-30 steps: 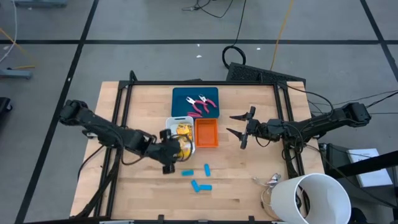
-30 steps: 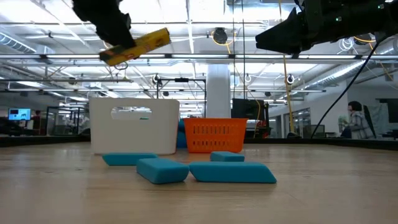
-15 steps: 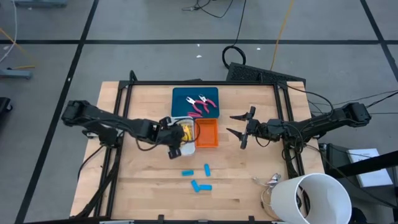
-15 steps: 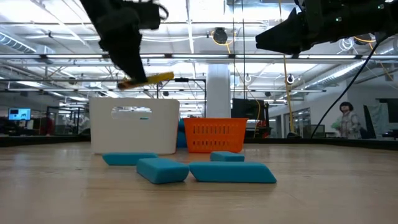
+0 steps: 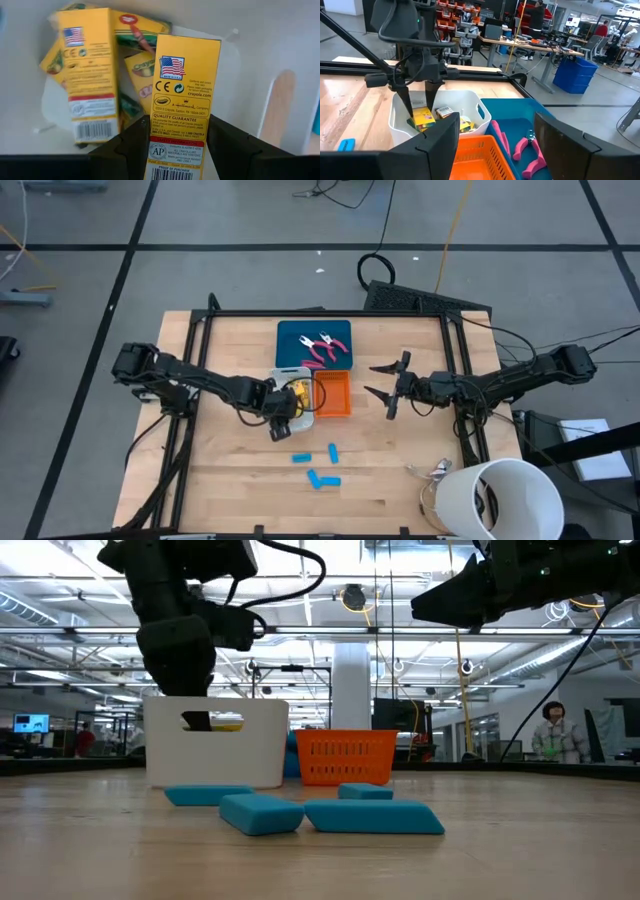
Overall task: Pick & Place School Supplies
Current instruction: Put the yellow crayon box into the white bin
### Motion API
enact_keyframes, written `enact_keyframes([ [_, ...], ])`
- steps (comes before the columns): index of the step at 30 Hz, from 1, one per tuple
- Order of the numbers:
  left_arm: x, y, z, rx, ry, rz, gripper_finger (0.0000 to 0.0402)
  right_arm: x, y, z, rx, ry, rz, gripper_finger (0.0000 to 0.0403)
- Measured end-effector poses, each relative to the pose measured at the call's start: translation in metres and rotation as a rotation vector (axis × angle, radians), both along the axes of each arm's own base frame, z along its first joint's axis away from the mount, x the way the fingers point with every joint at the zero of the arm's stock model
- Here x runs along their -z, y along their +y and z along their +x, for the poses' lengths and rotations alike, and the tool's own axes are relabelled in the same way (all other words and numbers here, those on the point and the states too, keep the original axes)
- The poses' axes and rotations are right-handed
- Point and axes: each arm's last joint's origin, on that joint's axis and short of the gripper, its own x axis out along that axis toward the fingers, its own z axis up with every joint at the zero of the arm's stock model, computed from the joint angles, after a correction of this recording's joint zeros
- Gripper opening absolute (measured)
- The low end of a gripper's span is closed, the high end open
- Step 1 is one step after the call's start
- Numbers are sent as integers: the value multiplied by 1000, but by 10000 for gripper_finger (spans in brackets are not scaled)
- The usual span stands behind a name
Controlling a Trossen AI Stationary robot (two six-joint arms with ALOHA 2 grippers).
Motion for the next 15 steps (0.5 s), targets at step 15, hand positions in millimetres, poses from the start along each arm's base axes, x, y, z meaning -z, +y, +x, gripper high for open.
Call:
enact_keyframes([
  [15,1,-2,0,0,5,-14,220,0,0,0,0,0,0,247],
])
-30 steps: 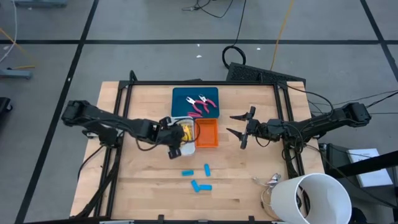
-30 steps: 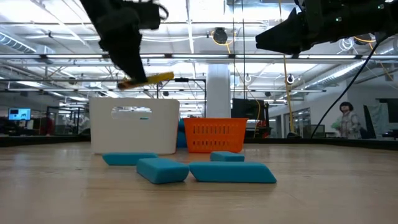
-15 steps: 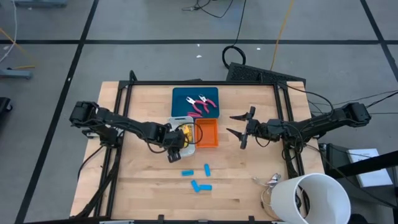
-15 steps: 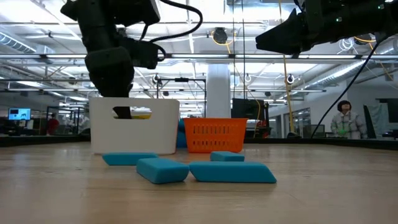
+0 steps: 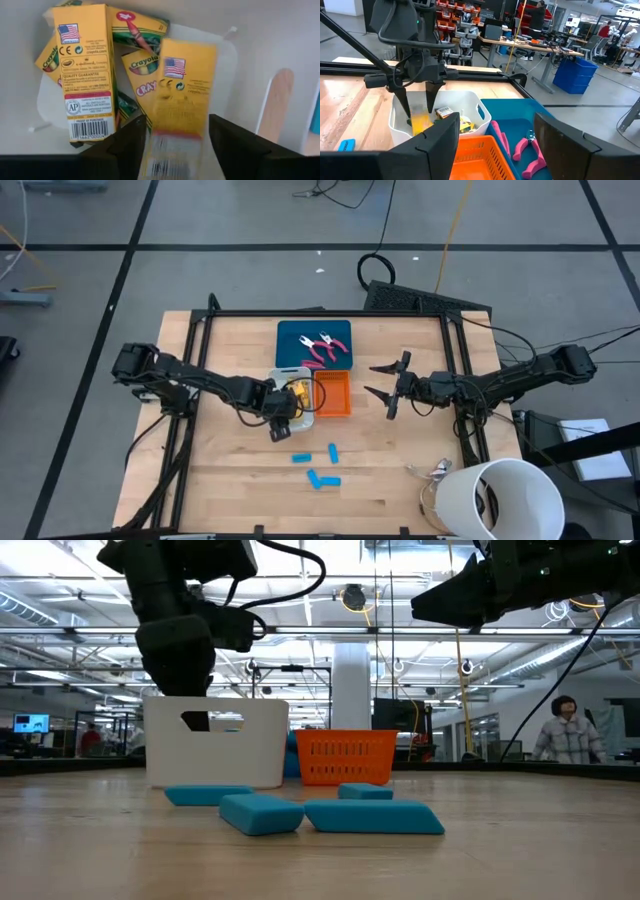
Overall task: Pick & Place School Supplies
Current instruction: Put the yellow crayon box into the white bin, then put the blue eraser into the orange bin
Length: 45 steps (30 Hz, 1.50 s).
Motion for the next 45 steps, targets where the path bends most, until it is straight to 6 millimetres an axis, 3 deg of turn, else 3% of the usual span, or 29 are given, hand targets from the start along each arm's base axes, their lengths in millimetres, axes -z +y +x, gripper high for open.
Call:
enact_keyframes([
  [9,-2,1,-1,83,12,24,287,0,0,0,0,0,0,247],
  [15,-30,-3,4,76,8,-5,291,0,0,0,1,1,0,247],
  [22,-65,-37,15,226,-114,60,292,0,0,0,2,3,0,247],
  [26,-69,-63,17,274,-220,35,292,0,0,0,2,3,-1,247],
  [30,-54,-86,18,327,-215,27,292,0,0,0,2,3,-1,247],
  [37,-3,-117,27,361,-99,38,292,0,0,0,2,3,-1,247],
  [45,37,-119,39,275,-32,61,292,0,0,0,1,-1,0,247],
])
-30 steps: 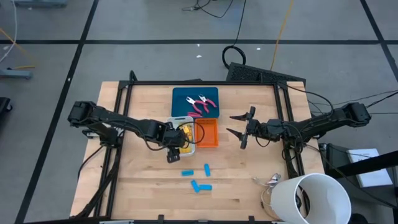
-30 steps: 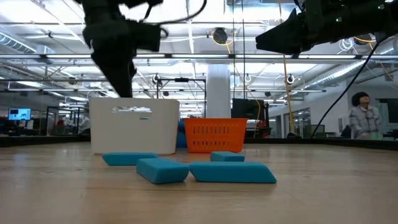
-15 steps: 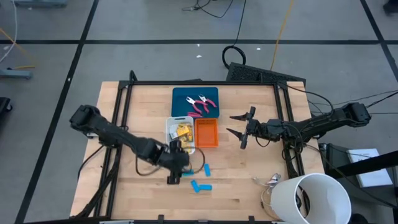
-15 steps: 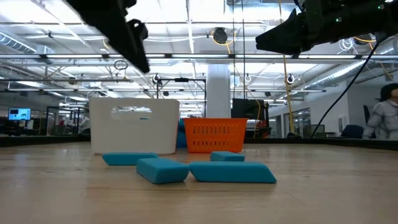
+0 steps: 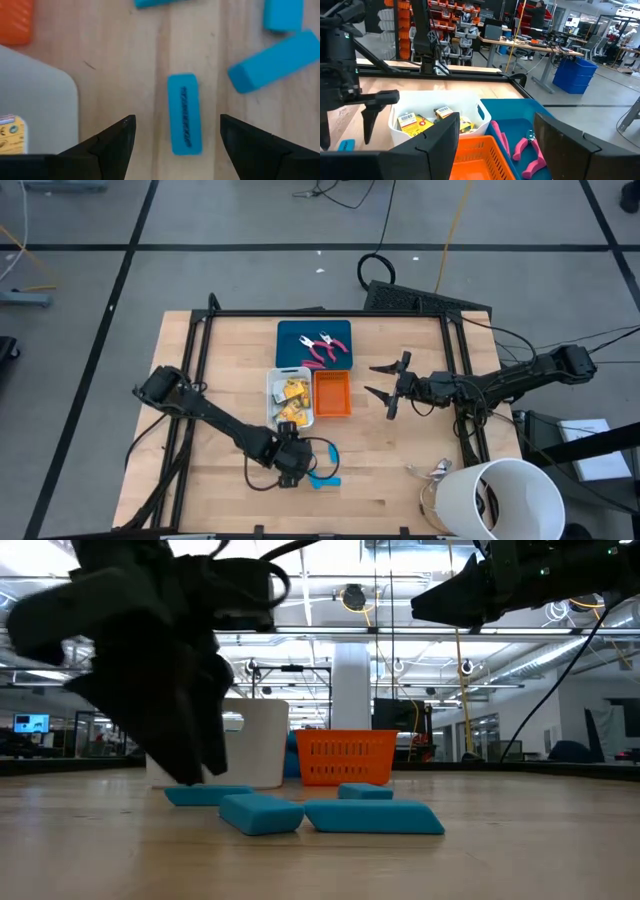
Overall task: Pick & Place School Supplies
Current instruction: Put the blue eraser into the orange bin
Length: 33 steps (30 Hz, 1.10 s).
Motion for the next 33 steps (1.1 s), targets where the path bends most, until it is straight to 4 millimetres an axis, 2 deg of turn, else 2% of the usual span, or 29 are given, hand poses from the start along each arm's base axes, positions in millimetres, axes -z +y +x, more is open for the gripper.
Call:
enact_keyframes([
  [9,4,3,1,-17,22,-2,292,0,0,0,0,-2,7,247],
  [19,-13,-4,-7,-17,-15,-45,292,0,0,0,0,1,6,247],
  [29,6,-9,-3,-32,-4,-20,292,0,0,0,0,1,6,247],
  [33,2,-9,-2,-49,-15,-38,292,0,0,0,0,1,6,247],
])
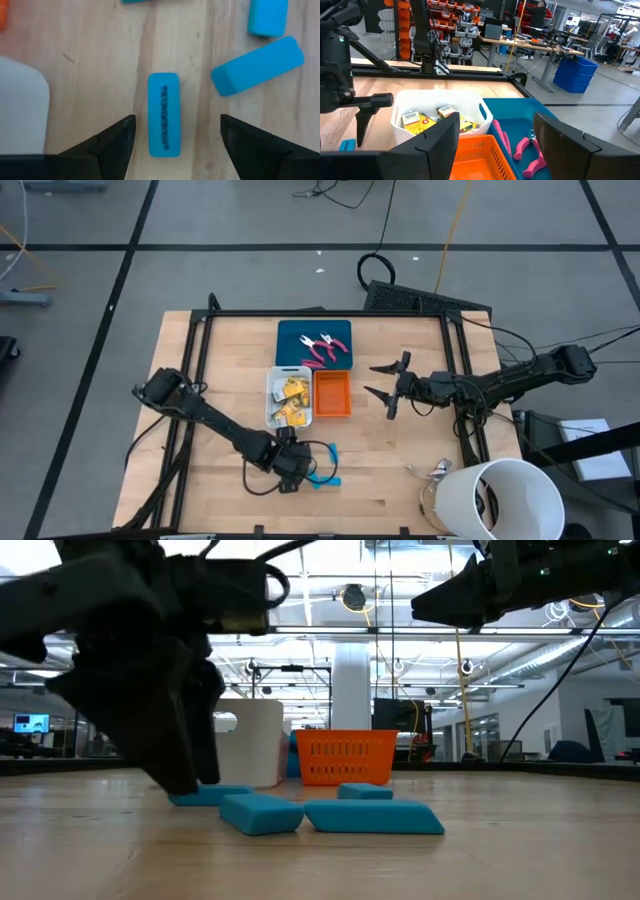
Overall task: Pick & Place School Supplies
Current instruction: Put the blue eraser into the orange bin
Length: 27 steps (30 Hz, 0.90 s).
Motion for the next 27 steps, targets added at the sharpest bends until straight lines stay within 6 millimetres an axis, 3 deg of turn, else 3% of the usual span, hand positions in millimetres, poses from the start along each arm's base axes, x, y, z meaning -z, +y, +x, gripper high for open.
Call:
enact_keyframes([
  [9,1,0,-1,14,17,9,285,0,0,0,0,0,0,247],
  [20,3,0,0,18,20,-14,158,0,0,0,0,0,0,247],
  [27,16,0,4,-4,36,-4,115,0,0,0,0,0,0,247],
])
